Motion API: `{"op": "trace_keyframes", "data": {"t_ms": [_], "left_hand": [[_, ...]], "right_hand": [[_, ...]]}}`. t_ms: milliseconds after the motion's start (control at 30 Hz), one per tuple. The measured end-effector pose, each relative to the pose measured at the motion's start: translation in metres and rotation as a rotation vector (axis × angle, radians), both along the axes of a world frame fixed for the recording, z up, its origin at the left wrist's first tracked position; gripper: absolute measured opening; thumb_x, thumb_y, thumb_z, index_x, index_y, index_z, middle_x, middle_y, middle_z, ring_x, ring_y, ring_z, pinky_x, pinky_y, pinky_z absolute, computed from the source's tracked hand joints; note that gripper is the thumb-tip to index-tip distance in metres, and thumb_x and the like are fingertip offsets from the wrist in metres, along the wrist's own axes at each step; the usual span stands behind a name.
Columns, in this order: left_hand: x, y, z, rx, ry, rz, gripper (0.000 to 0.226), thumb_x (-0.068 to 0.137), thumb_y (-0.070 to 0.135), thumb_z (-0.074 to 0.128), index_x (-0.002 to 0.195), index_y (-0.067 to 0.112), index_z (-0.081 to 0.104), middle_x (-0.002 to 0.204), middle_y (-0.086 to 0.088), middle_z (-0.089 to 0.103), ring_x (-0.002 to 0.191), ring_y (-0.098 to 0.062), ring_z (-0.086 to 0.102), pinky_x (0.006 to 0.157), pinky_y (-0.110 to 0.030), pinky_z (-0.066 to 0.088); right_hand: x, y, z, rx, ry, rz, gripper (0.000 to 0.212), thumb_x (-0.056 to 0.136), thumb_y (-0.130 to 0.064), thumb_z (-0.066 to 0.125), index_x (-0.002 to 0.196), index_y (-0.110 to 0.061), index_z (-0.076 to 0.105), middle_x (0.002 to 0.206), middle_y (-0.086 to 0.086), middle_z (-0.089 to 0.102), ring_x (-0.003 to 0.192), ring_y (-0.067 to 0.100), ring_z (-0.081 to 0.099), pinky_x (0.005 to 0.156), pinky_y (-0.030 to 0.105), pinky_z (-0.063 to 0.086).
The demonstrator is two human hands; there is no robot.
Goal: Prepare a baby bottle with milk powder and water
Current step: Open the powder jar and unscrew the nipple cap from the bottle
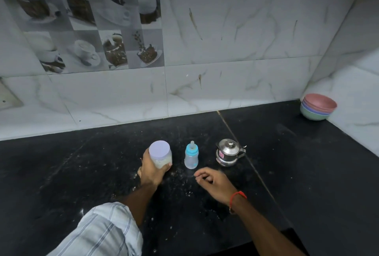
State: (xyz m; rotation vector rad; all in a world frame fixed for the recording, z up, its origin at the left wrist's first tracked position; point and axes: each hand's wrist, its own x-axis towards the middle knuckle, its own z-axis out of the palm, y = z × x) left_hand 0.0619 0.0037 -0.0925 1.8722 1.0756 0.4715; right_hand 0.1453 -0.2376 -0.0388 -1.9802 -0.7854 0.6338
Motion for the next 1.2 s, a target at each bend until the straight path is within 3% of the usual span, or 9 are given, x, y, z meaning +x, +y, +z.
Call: {"op": "trace_keyframes", "data": {"t_ms": [200,333,467,600,700,800,900,1100,1200], "left_hand": [[-0.013,-0.031,0.018,0.127,-0.138,0.008,0.101,0.067,0.038,0.095,0.148,0.021,0.037,0.145,-0.005,0.04,0.124,-0.02,0.05,0.108,-0.042,0.045],[-0.023,-0.057,0.041,0.251,-0.207,-0.107,0.095,0.066,0.041,0.094,0.142,0.029,0.04,0.134,0.004,0.036,0.114,-0.003,0.05,0.097,-0.031,0.048],[-0.04,-0.071,0.066,0.323,-0.157,-0.206,0.088,0.067,0.054,0.088,0.141,0.042,0.042,0.136,0.022,0.051,0.123,0.002,0.054,0.097,-0.03,0.054],[-0.059,-0.081,0.088,0.469,-0.006,-0.314,0.09,0.066,0.065,0.081,0.141,0.043,0.037,0.128,0.025,0.054,0.115,-0.005,0.056,0.089,-0.039,0.058],[-0.071,-0.078,0.1,0.428,-0.008,-0.254,0.104,0.064,0.068,0.08,0.145,0.042,0.021,0.135,0.018,0.054,0.121,-0.008,0.058,0.093,-0.039,0.057],[-0.079,-0.07,0.112,0.396,-0.057,-0.251,0.109,0.061,0.069,0.079,0.147,0.048,0.016,0.137,0.019,0.057,0.118,-0.011,0.064,0.091,-0.044,0.058],[-0.086,-0.06,0.12,0.362,-0.069,-0.328,0.114,0.061,0.066,0.08,0.152,0.051,0.013,0.135,0.019,0.061,0.113,-0.012,0.066,0.091,-0.043,0.059],[-0.088,-0.045,0.13,0.359,-0.052,-0.573,0.122,0.063,0.061,0.085,0.159,0.05,0.01,0.139,0.02,0.059,0.117,-0.003,0.062,0.099,-0.037,0.056],[-0.086,-0.039,0.131,0.111,-0.105,-0.738,0.119,0.067,0.043,0.092,0.159,0.048,0.017,0.142,0.015,0.06,0.125,-0.006,0.061,0.108,-0.04,0.052]], "right_hand": [[0.026,0.017,0.022,0.027,0.045,0.061,0.014,0.095,-0.028,0.065,0.107,-0.027,0.072,0.095,0.001,0.076,0.074,-0.004,0.065,0.075,0.023,0.052],[0.023,0.043,0.06,-0.001,-0.107,0.045,0.053,0.082,-0.078,0.052,0.123,-0.045,0.055,0.103,-0.014,0.068,0.093,0.003,0.065,0.086,0.029,0.05],[0.013,0.063,0.092,-0.246,-0.346,0.186,0.067,0.076,-0.094,0.036,0.124,-0.049,0.044,0.126,-0.009,0.059,0.113,0.023,0.063,0.097,0.045,0.049],[-0.001,0.076,0.104,-0.328,-0.54,0.228,0.061,0.083,-0.09,0.033,0.114,-0.04,0.046,0.121,-0.004,0.055,0.106,0.031,0.062,0.086,0.04,0.046],[-0.015,0.083,0.106,-0.295,-0.475,0.152,0.06,0.084,-0.089,0.03,0.111,-0.038,0.048,0.121,-0.003,0.052,0.107,0.032,0.061,0.087,0.041,0.046],[-0.029,0.09,0.103,-0.309,-0.496,0.078,0.064,0.085,-0.087,0.031,0.116,-0.035,0.052,0.122,-0.002,0.062,0.114,0.029,0.06,0.085,0.039,0.042],[-0.042,0.091,0.096,-0.157,-0.608,-0.021,0.052,0.091,-0.074,0.042,0.103,-0.026,0.057,0.106,-0.001,0.071,0.102,0.025,0.065,0.074,0.031,0.036],[-0.052,0.075,0.091,0.044,-0.668,-0.118,0.062,0.083,-0.066,0.037,0.105,-0.019,0.07,0.099,0.0,0.075,0.091,0.025,0.07,0.076,0.035,0.054],[-0.051,0.06,0.092,0.166,-0.746,-0.007,0.049,0.087,-0.056,0.05,0.11,-0.018,0.071,0.1,-0.003,0.074,0.088,0.022,0.07,0.075,0.042,0.059]]}}
